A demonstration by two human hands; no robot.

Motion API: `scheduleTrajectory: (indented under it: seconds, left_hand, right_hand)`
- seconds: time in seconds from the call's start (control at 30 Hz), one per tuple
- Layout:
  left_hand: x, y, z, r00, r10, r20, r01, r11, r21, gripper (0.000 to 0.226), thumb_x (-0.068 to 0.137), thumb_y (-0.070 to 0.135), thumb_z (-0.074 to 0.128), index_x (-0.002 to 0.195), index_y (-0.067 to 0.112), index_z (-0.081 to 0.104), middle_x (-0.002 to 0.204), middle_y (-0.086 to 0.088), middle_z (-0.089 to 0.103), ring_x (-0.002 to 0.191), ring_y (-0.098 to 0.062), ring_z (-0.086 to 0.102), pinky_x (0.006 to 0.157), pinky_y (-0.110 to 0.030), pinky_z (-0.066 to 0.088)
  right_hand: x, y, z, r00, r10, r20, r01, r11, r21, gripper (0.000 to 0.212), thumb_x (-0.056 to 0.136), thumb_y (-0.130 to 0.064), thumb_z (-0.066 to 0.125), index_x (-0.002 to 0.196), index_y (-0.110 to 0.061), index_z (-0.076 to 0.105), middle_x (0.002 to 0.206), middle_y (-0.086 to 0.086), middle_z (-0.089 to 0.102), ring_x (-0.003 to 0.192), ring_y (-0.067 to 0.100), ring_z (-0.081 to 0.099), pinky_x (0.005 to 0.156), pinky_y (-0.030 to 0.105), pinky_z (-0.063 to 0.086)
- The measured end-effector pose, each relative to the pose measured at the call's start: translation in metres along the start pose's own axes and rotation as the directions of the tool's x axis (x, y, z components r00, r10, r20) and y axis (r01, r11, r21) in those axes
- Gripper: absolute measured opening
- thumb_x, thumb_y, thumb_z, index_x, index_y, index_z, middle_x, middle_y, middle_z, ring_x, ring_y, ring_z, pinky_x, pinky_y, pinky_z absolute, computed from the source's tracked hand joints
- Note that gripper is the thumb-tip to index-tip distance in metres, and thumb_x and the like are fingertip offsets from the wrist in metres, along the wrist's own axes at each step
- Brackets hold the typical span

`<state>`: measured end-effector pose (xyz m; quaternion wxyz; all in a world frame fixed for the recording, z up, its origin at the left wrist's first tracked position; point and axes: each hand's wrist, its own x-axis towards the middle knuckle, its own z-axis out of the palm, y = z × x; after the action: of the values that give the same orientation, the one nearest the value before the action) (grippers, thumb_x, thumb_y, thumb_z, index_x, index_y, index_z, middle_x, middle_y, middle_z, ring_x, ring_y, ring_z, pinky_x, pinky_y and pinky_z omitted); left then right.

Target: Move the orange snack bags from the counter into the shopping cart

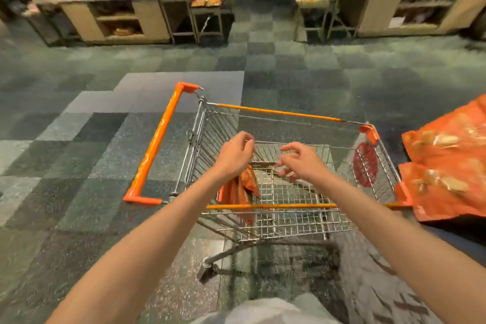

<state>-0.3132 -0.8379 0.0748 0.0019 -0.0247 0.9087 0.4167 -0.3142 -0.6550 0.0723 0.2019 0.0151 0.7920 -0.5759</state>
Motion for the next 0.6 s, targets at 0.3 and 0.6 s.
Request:
scheduleTrajectory:
  seconds: [0.3,0.6]
  left_hand:
    - [-0.039,0.097,0.071,0.990,0.124,0.066,-0.119,0.990,-0.076,0.022,0.099,0.025,0.041,0.112,0.015,0.055,0.104,-0.007,0.067,0.091,-0.019,0.066,0.081,-0.045,0.056]
    - [-0.127,0.209,0.181,0.958,0.233,0.169,-0.193,0.956,-0.221,0.016,0.097,0.018,0.043,0.107,0.015,0.056,0.095,-0.008,0.068,0.082,-0.019,0.068,0.075,-0.044,0.057]
  right_hand:
    - [-0.097,0.026,-0.095,0.981,-0.056,-0.188,0.062,0.998,0.026,0.024,0.093,-0.010,0.054,0.116,-0.013,0.052,0.092,0.012,0.069,0.062,0.017,0.063,0.054,0.030,0.052]
    - [-0.243,0.081,-0.203,0.936,-0.005,-0.353,0.036,0.996,0.083,0.027,0.091,-0.003,0.051,0.118,-0.009,0.051,0.082,0.012,0.064,0.057,0.019,0.056,0.045,0.024,0.045]
